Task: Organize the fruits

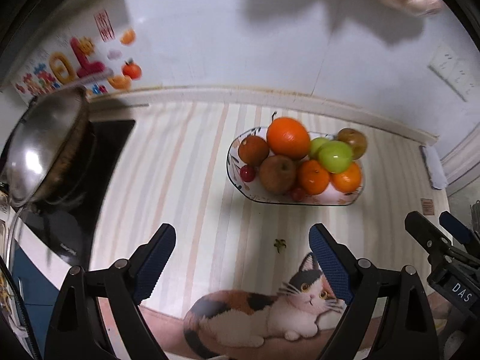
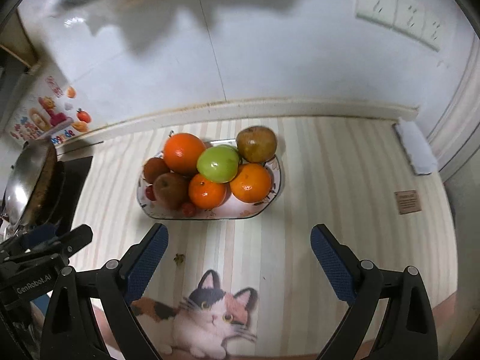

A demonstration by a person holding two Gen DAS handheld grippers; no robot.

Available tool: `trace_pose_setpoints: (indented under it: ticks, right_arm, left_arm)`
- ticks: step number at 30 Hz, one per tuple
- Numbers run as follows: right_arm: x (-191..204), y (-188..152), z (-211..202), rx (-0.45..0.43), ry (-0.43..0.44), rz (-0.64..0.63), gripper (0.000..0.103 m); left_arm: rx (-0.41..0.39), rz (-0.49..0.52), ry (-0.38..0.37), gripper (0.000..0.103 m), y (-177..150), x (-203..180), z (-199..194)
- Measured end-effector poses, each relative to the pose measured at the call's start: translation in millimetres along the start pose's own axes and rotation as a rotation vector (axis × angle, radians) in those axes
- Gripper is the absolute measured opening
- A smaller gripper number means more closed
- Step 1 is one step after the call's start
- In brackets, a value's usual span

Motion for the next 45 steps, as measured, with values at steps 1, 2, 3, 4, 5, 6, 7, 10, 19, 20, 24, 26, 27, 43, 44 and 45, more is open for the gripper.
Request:
trace_pose_setpoints:
  ticks: [1, 2, 3, 4, 5, 6, 7, 10, 19, 20, 24, 26, 27, 43, 44, 45]
  right_arm:
    - [2, -3, -14, -0.019, 0.001, -0.001, 0.098]
    - [3, -6, -27, -0.034, -0.001, -0.004, 0.098]
    - [6, -10, -42, -0.054, -0.002, -0.008, 0.098]
    - [7, -13, -54, -0.067, -0.003, -0.010, 0.098]
    - [10, -18, -68, -0.083, -0.003, -0.009, 0.098]
    - [13, -23, -83, -0.100, 0.002, -0.007, 0.098]
    - [16, -29, -95, -0.113, -0.003, -0.010, 0.098]
    - [31, -50, -133, -0.164, -0.016, -0.030, 0.099]
    - [77, -129, -226, -0.219, -0.014, -0.041, 0.099]
    - [82, -137, -237, -0.229, -0.014, -0.041, 0.099]
    - [96, -164, -275, -0.265, -0.017, -0.048, 0.099]
    - [101, -172, -291, -0.283, -0.015, -0.053, 0.099]
    - [103, -176, -299, -0.294, -0.015, -0.056, 0.099]
    - [83, -194, -337, -0.284, 0.054, -0.060, 0.100]
    - [81, -192, -334, -0.276, 0.056, -0.060, 0.100]
    - [79, -190, -331, -0.267, 0.059, -0.057, 0.100]
  left_arm:
    - [-0.014, 0.000, -0.004, 0.091, -3, 2, -10]
    - [-0.024, -0.001, -0.006, 0.091, -7, 4, -21]
    - [-0.039, -0.004, -0.016, 0.091, -12, 8, -33]
    - [-0.051, -0.007, -0.021, 0.091, -16, 11, -42]
    - [-0.066, -0.008, -0.023, 0.091, -23, 16, -56]
    - [-0.077, -0.008, -0.027, 0.091, -27, 19, -63]
    - [-0.094, -0.008, -0.029, 0.091, -33, 23, -74]
    - [-0.133, 0.000, -0.037, 0.091, -53, 35, -104]
    - [-0.209, 0.041, -0.036, 0.091, -120, 66, -179]
    - [-0.215, 0.040, -0.037, 0.091, -125, 68, -184]
    - [-0.258, 0.032, -0.044, 0.091, -143, 76, -214]
    - [-0.272, 0.026, -0.051, 0.091, -150, 79, -225]
    - [-0.278, 0.023, -0.051, 0.091, -154, 79, -231]
    - [-0.291, 0.001, -0.036, 0.091, -176, 61, -253]
    - [-0.272, 0.004, -0.037, 0.091, -173, 58, -247]
    - [-0.262, 0.005, -0.037, 0.091, -171, 56, -244]
Point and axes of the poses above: each gripper's, at about its wrist camera, not at the fingertips, and z roughly the way its jaws point, x to its left, y to its top, the point moved 4 cm from there along z, roughly the way its jaws point, and after that the axes turned 7 degrees about y, right-handed, at the moved point
